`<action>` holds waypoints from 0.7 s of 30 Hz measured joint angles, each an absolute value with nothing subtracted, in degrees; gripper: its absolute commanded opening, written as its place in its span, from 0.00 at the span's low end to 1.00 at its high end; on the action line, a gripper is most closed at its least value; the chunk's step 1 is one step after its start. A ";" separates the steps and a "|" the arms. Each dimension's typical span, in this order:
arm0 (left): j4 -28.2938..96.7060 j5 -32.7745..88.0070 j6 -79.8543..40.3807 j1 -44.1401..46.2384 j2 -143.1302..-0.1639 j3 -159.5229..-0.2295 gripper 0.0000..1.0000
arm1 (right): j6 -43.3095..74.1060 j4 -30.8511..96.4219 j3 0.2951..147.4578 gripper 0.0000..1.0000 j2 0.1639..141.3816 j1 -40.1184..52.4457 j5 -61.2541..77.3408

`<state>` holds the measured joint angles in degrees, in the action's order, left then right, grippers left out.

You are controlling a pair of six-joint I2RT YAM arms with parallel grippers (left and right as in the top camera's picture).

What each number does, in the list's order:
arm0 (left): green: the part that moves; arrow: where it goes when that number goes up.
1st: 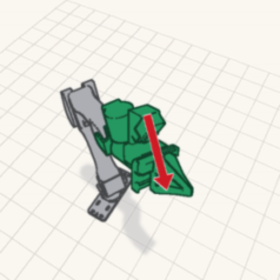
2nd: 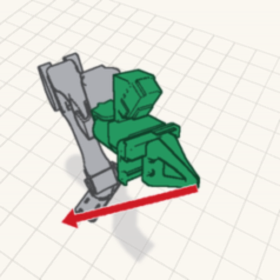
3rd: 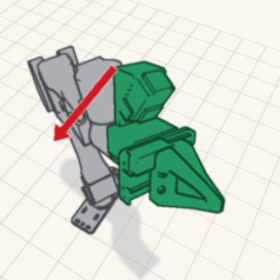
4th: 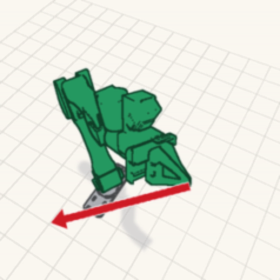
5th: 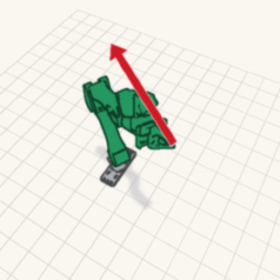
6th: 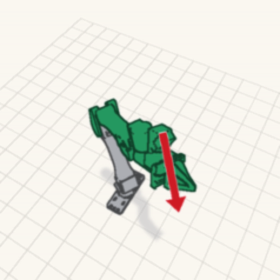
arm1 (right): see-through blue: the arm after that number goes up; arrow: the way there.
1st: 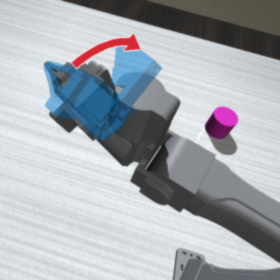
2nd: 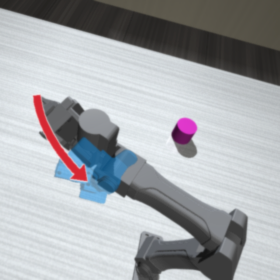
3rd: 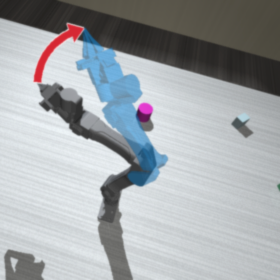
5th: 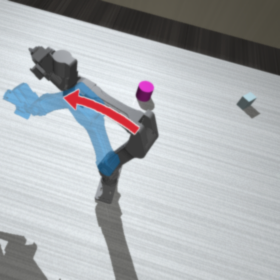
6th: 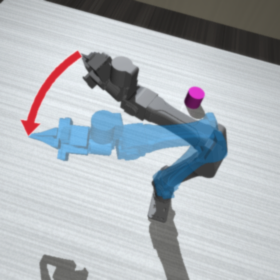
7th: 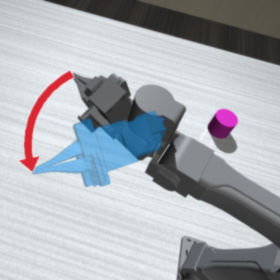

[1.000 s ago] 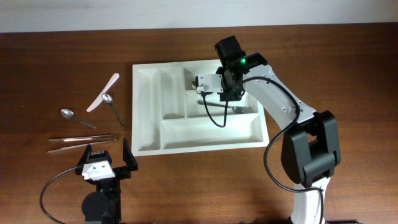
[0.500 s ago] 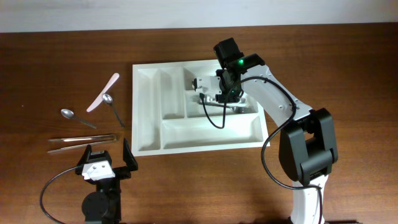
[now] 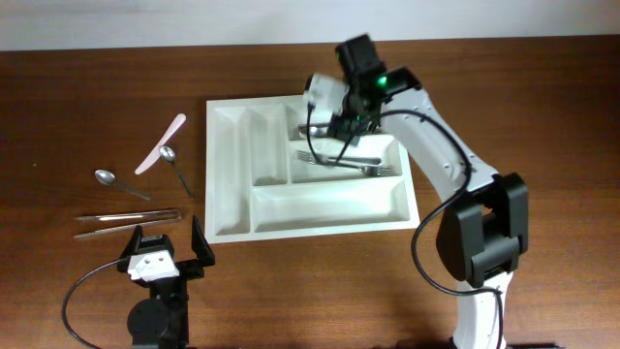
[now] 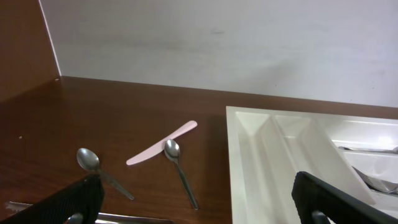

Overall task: Pack container
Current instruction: 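Raise the right gripper back to the upper right corner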

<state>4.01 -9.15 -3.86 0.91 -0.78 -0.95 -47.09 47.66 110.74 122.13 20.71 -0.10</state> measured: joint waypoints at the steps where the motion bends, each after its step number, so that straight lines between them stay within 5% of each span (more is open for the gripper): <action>1: 4.01 -9.17 -3.86 0.91 -0.80 -0.95 0.99 | -44.97 47.53 111.74 0.99 122.13 20.21 -0.67; 14: 4.01 -9.15 -3.86 0.91 -0.80 -0.95 0.99 | 3.18 57.06 117.21 0.99 122.13 -1.21 -7.20; 21: 4.01 -9.15 -3.86 0.91 -0.80 -0.95 0.99 | 16.97 59.66 117.19 0.99 122.13 -6.59 -7.70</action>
<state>4.01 -9.15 -3.86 0.91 -0.80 -0.95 16.97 59.66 117.19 122.13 -6.59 -7.70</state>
